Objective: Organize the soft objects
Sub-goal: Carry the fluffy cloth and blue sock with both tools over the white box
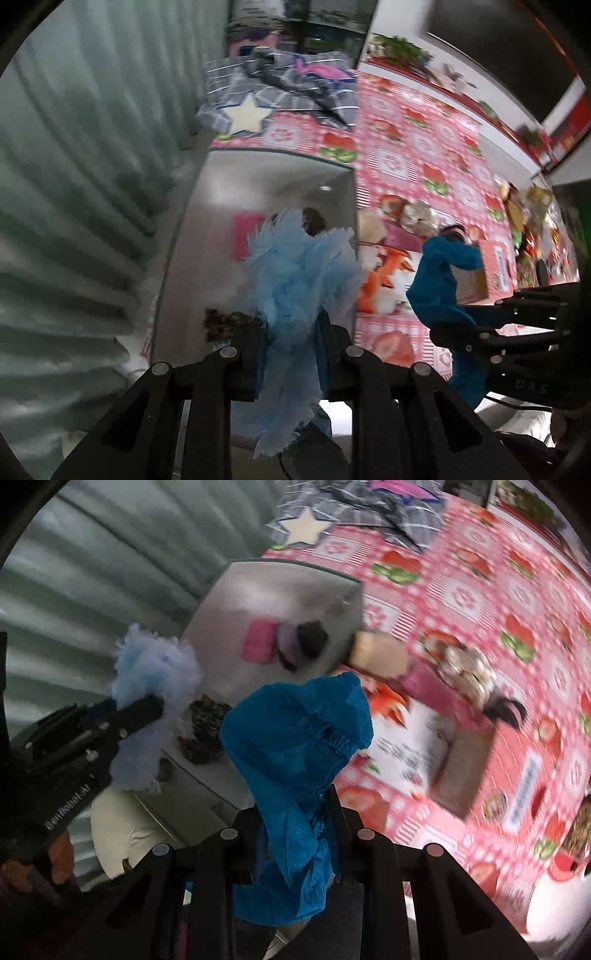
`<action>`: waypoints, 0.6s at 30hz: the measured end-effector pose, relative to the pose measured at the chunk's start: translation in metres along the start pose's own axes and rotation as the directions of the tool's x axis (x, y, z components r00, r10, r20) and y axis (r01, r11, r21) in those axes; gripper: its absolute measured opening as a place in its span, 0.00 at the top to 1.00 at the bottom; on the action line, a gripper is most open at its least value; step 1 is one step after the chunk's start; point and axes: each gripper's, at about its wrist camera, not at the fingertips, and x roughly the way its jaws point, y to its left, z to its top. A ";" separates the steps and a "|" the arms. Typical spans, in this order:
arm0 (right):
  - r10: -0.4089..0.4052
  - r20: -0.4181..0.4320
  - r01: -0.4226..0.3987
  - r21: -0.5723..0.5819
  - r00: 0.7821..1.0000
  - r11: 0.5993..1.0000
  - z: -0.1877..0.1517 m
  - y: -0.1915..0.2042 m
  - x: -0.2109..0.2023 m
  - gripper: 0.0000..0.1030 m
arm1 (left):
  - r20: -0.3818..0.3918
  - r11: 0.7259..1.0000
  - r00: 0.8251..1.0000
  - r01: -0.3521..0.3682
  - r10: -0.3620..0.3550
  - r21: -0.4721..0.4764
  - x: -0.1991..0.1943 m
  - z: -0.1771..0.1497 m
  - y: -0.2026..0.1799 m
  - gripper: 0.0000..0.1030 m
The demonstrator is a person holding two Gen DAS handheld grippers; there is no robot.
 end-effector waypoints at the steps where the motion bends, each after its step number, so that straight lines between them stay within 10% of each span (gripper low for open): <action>1: 0.001 -0.002 -0.001 -0.010 1.000 1.000 0.004 0.004 0.001 0.73 | -0.001 1.000 1.000 -0.007 0.007 -0.019 0.001 0.000 0.006 0.76; 18: 0.012 -0.018 -0.014 -0.086 1.000 0.996 0.053 0.039 0.021 0.73 | -0.055 0.989 0.997 -0.065 0.058 -0.135 0.022 -0.007 0.036 0.76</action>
